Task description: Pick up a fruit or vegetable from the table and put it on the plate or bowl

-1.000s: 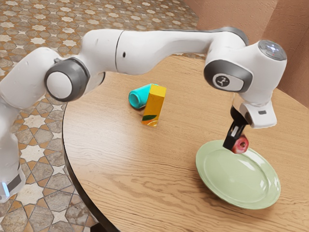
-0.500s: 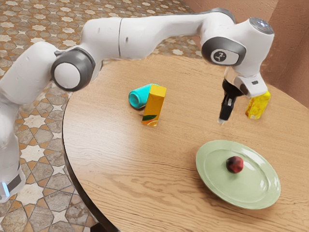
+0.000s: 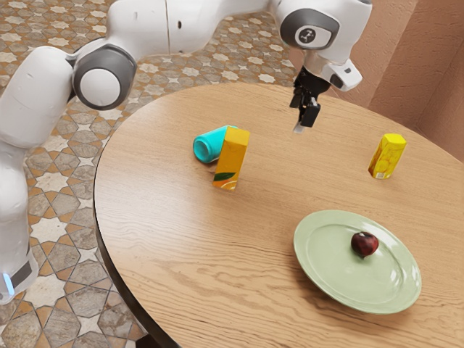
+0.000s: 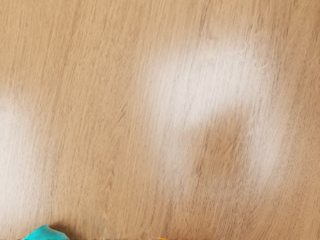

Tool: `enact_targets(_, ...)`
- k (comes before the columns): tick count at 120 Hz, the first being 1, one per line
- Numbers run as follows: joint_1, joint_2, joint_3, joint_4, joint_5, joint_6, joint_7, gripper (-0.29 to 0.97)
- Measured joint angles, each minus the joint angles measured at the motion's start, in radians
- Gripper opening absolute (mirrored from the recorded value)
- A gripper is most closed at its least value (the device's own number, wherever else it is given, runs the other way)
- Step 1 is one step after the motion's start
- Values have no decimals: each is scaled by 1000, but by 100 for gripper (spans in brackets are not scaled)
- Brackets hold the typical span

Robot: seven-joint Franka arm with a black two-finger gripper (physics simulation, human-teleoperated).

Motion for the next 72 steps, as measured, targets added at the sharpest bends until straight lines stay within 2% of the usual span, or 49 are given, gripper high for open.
enact_targets(72,1,0,-1,0,-4,-6,-51,68)
